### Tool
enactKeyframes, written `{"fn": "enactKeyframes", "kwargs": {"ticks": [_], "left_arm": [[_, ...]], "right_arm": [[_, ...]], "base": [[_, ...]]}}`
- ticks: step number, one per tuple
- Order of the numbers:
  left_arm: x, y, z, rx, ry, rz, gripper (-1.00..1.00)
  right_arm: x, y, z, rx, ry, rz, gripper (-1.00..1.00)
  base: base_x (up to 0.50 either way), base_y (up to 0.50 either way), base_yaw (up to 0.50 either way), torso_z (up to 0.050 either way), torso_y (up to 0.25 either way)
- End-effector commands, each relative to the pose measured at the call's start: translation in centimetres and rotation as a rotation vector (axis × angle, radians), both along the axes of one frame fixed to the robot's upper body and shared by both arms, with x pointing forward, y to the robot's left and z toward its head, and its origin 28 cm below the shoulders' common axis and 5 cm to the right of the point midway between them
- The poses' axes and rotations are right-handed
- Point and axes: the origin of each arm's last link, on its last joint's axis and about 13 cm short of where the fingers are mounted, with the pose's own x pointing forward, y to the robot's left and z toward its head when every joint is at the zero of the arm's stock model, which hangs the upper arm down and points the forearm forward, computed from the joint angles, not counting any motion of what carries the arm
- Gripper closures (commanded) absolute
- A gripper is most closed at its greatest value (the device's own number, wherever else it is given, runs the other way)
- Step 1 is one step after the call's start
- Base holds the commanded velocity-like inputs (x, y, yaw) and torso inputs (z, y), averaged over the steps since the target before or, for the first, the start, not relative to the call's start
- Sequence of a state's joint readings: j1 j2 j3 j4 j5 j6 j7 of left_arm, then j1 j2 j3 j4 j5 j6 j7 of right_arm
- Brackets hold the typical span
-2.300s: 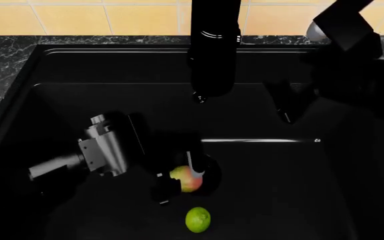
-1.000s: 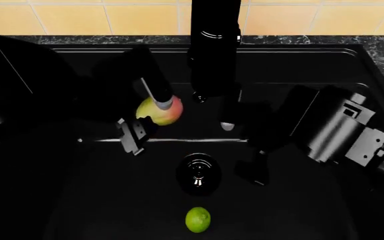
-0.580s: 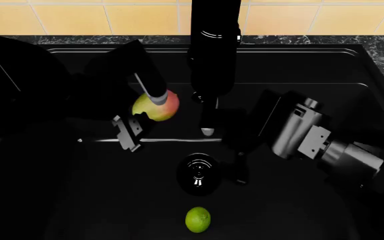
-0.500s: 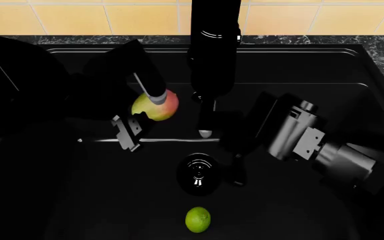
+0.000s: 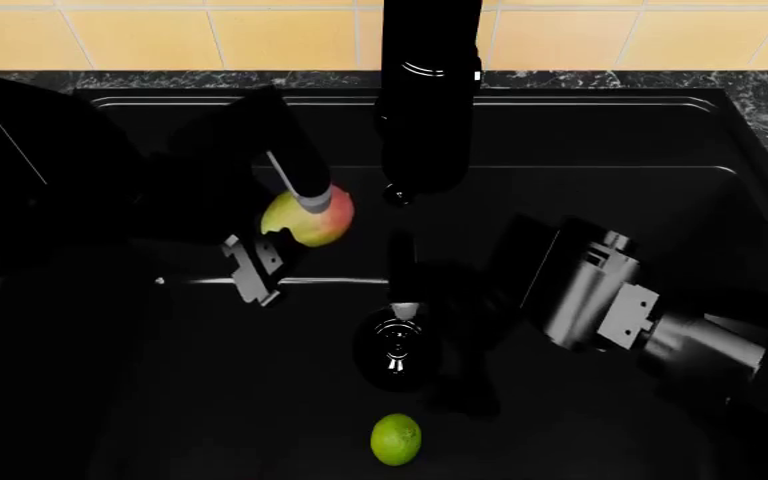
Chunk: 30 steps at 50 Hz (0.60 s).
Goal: Pick up the fruits and vegetables and place them in the sink. Turn on the sink faucet to wash them. Then turn the sink off and put them in the tray.
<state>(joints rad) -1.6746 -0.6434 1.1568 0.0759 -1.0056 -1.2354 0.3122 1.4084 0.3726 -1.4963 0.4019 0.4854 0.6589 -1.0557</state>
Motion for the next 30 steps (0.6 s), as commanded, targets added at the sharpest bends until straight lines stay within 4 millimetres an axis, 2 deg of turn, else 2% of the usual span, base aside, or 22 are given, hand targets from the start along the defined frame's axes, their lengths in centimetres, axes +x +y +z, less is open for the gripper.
{"fn": "enactKeyframes", "kwargs": {"ticks": [1, 16, 30], "left_arm": [[0.1, -0.1, 0.3, -0.005, -0.017, 0.007, 1.00], [0.2, 0.1, -0.1, -0.005, -0.008, 0.011, 1.00], [0.3, 0.1, -0.1, -0.001, -0.005, 0.013, 1.00]], "right_arm": [[-1.1, -0.4, 0.0, -0.027, 0.009, 0.091, -1.00], [0.1, 1.5, -1.2, 0.005, 0.010, 0.146, -1.00], [0.3, 2.1, -2.7, -0.010, 0.057, 0.169, -1.00]], "base": [[0.00, 0.00, 0.00, 0.000, 0.000], [0.00, 0.00, 0.00, 0.000, 0.001], [0.00, 0.00, 0.00, 0.001, 0.001]]}}
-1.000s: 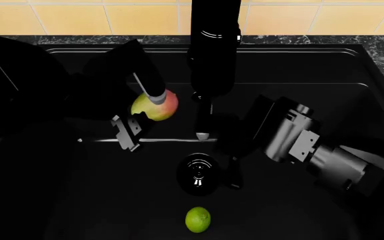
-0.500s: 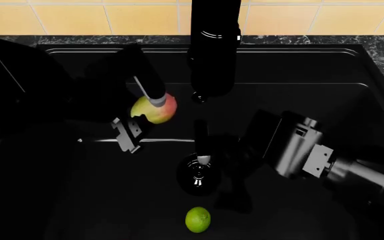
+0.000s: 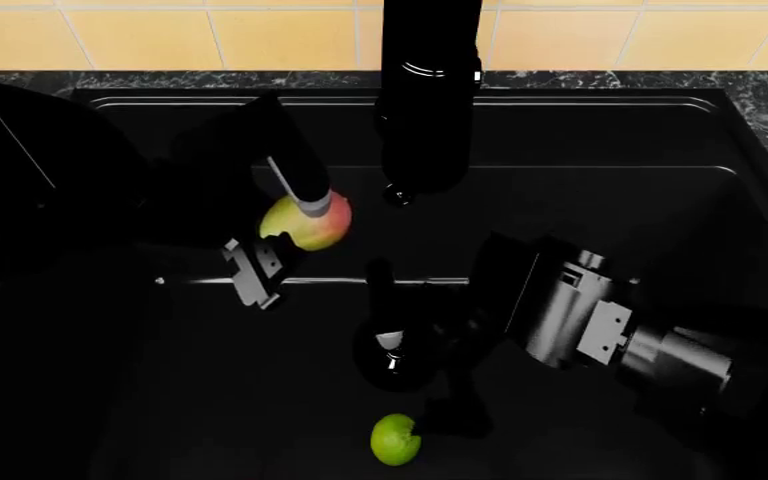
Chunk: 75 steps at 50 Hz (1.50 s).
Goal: Pick up the fruits and vegetables and place them in the sink. Turn on the sink faucet to wash them. Then turn the sink off and put them in the tray.
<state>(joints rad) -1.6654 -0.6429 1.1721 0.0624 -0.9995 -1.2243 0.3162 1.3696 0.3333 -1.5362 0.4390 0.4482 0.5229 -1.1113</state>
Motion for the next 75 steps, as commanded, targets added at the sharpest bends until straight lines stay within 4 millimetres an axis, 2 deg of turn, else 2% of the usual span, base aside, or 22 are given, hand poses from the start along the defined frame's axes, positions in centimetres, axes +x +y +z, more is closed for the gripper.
{"fn": "enactKeyframes", "kwargs": {"ticks": [1, 23, 41, 60, 61, 75], "left_arm": [[0.1, 0.0, 0.3, -0.004, -0.018, 0.006, 1.00], [-0.2, -0.4, 0.1, 0.065, -0.048, -0.048, 1.00], [-0.3, -0.2, 0.3, 0.046, -0.055, -0.059, 1.00], [-0.5, -0.2, 0.3, 0.046, -0.054, -0.064, 1.00], [-0.5, -0.2, 0.3, 0.045, -0.054, -0.064, 1.00], [-0.5, -0.2, 0.3, 0.042, -0.048, -0.064, 1.00]], "right_arm": [[0.2, 0.5, -1.1, -0.009, 0.030, 0.023, -1.00], [0.4, 0.7, -2.4, -0.005, 0.055, 0.019, -1.00], [0.6, 1.3, -2.7, -0.005, 0.063, 0.030, -1.00], [0.7, 1.5, -4.0, -0.053, 0.109, 0.027, -1.00], [0.7, 1.5, -4.0, -0.054, 0.109, 0.024, 1.00], [0.4, 0.5, -2.0, -0.064, 0.063, -0.012, 1.00]], "base": [[0.00, 0.00, 0.00, 0.000, 0.000], [0.00, 0.00, 0.00, 0.000, -0.026], [0.00, 0.00, 0.00, 0.000, -0.040], [0.07, 0.00, 0.00, 0.000, -0.071], [0.13, 0.01, -0.01, 0.000, -0.015], [0.13, 0.01, -0.01, 0.000, -0.015]]}}
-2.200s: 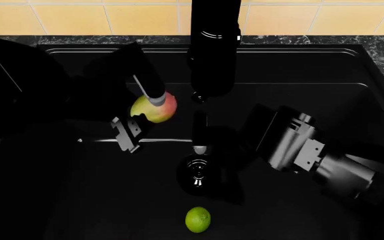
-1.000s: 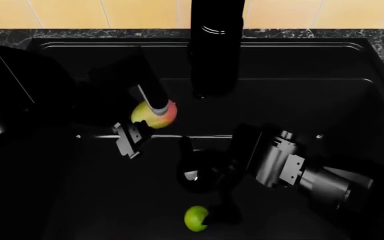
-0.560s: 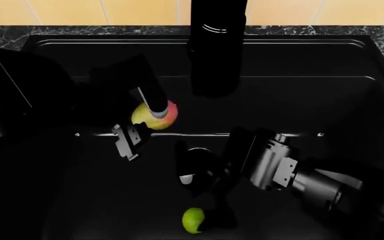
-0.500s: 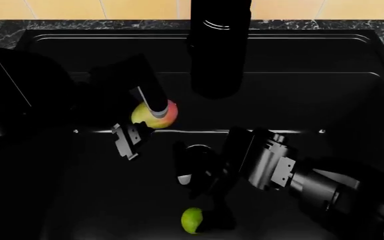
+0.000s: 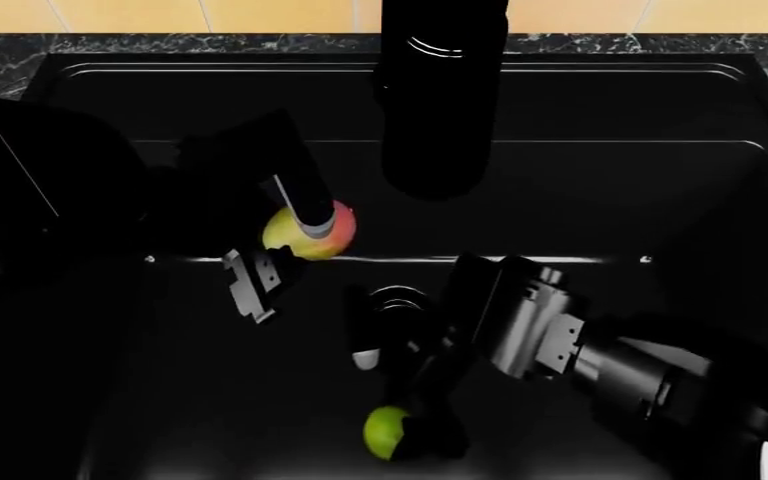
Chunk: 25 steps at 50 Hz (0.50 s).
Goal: Pick up the fruits and vegetables and place them in the sink. Turn on the sink faucet to wash them. Then turn the sink off and put them in the tray.
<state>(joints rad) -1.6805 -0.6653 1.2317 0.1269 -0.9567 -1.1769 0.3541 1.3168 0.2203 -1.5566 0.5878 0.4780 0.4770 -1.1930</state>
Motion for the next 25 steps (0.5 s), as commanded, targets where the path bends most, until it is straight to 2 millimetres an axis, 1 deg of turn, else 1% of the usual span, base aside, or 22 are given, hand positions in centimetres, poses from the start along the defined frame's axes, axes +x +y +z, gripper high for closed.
{"fn": "enactKeyframes", "kwargs": {"ticks": [1, 3, 9, 19, 25], "left_arm": [[-0.1, 0.0, 0.5, -0.012, -0.016, 0.001, 1.00], [-0.1, 0.0, 0.5, -0.011, -0.015, 0.001, 1.00], [-0.1, -0.1, 0.4, -0.007, -0.009, -0.003, 1.00], [-0.1, 0.0, 0.4, -0.010, -0.007, 0.006, 1.00], [-0.1, 0.3, 0.5, -0.019, -0.010, 0.040, 1.00]], "right_arm": [[0.0, -1.8, 0.9, -0.073, -0.085, -0.051, 1.00], [0.0, -2.1, 1.3, -0.073, -0.097, -0.059, 1.00], [-0.7, -3.3, 3.5, -0.054, -0.161, -0.106, 1.00], [-1.6, -5.3, 5.7, -0.032, -0.233, -0.188, 1.00], [-2.2, -6.4, 6.9, -0.008, -0.293, -0.271, 1.00]], "base": [[0.13, 0.01, -0.01, 0.000, -0.014], [0.13, 0.01, -0.01, 0.000, -0.014], [0.14, 0.01, -0.01, 0.000, -0.014], [0.02, 0.01, 0.00, -0.005, 0.239], [0.00, 0.00, 0.00, -0.005, 0.250]]}}
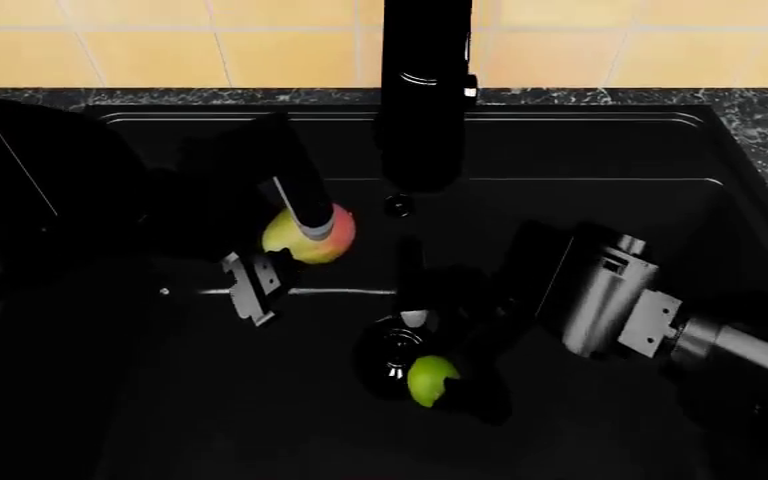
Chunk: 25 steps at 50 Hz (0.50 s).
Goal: Pick up the fruits and vegetables and place them in the sink. Turn on the sink faucet to wash them. Then turn the sink off and put them in the tray.
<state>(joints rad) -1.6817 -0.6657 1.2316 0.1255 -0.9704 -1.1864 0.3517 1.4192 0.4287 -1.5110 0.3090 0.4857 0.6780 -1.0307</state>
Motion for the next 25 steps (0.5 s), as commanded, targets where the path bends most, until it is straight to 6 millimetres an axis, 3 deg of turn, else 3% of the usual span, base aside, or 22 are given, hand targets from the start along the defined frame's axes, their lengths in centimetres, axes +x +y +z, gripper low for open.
{"fn": "enactKeyframes", "kwargs": {"ticks": [1, 25], "left_arm": [[0.0, 0.3, 0.6, -0.019, -0.024, 0.042, 1.00], [-0.1, 1.4, 1.0, -0.031, -0.028, 0.177, 1.00]], "right_arm": [[-1.1, -2.0, 2.4, 0.018, -0.111, -0.113, 1.00], [-4.6, -5.1, 8.2, -0.147, -0.339, -0.600, 1.00]], "base": [[0.00, 0.00, 0.00, -0.005, 0.250], [0.00, 0.00, 0.00, -0.005, 0.236]]}}
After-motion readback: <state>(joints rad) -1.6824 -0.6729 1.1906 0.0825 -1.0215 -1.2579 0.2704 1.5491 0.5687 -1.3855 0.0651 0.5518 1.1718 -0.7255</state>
